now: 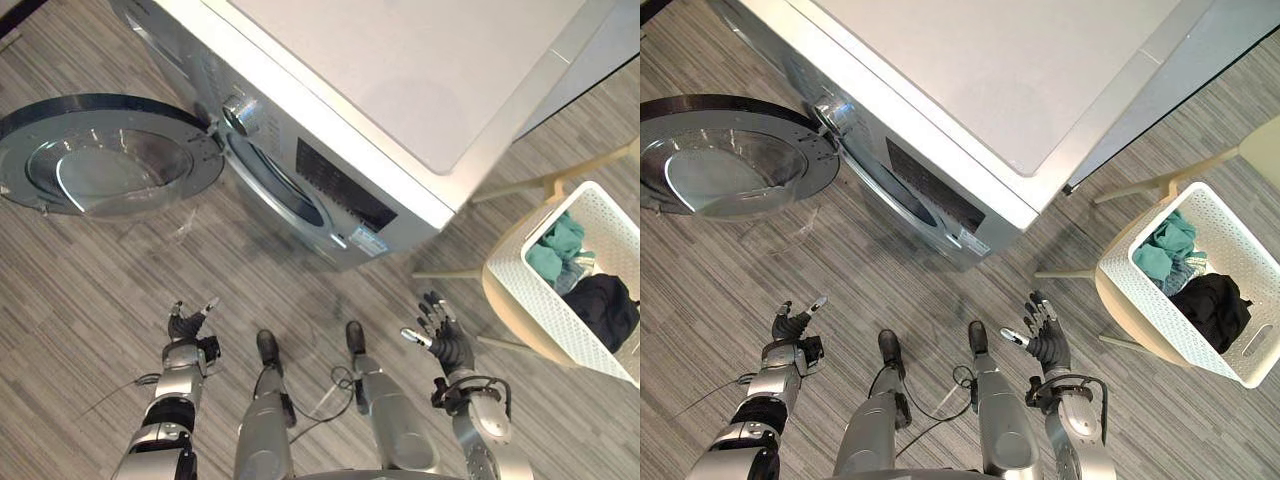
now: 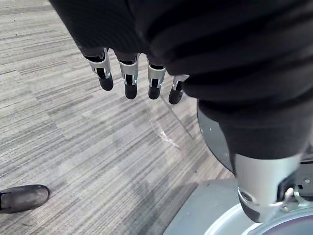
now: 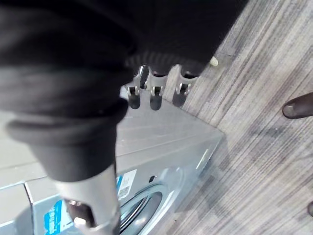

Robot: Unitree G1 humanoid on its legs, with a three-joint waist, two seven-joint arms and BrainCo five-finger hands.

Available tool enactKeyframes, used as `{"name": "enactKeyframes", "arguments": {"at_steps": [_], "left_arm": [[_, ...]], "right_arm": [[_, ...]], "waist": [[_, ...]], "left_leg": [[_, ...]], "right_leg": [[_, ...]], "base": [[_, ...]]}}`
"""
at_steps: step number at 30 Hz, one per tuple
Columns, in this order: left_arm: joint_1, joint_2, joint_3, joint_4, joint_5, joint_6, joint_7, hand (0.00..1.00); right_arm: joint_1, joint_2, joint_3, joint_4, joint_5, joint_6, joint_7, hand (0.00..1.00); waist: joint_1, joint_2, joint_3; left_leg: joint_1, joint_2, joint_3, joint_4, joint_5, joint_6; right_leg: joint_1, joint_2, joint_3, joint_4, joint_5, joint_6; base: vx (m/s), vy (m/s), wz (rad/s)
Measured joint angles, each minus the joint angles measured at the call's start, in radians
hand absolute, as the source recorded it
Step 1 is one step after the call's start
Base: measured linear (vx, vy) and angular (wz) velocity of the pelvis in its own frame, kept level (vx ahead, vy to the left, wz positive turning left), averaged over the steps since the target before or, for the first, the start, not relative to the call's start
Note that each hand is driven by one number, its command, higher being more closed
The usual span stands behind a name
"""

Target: Pick up the laundry basket with both hands and put the clothes into the washing machine.

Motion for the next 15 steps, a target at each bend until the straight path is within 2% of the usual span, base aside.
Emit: {"name": "enactKeyframes", "arguments": {"at_steps": [7,13,15], "left_arm": [[-0.024,0.014,0.029,0.0,-0.013,0.0,0.034,0.0],[-0.003,0.01,0.03,0.0,-0.012,0.0,0.034,0.0],[0.029,0.002,0.031,-0.001,-0.01,0.0,0.032,0.0]], "right_arm": [[0.0,0.017,0.001,0.012,0.0,-0.001,-0.013,0.0],[-0.002,0.018,0.0,0.083,-0.002,0.0,-0.015,0.0],[-0.007,0.019,-0.002,0.135,-0.01,0.003,-0.015,0.0]], "waist": [[0.002,-0.002,-0.001],[0.004,-0.006,-0.007],[0.002,-0.003,-0.033]], "left_leg": [[0.0,0.0,-0.002,0.0,0.0,0.0],[0.034,-0.001,-0.003,0.0,0.0,0.0],[0.051,-0.001,-0.002,0.0,0.0,0.0]], "right_leg": [[0.001,0.0,-0.001,0.0,0.001,0.001],[0.038,-0.001,-0.005,-0.004,0.002,0.001],[0.059,-0.001,-0.009,-0.009,0.001,0.001]], "base": [[0.0,0.0,0.0],[0.0,0.0,0.0],[0.01,-0.006,0.03]]}}
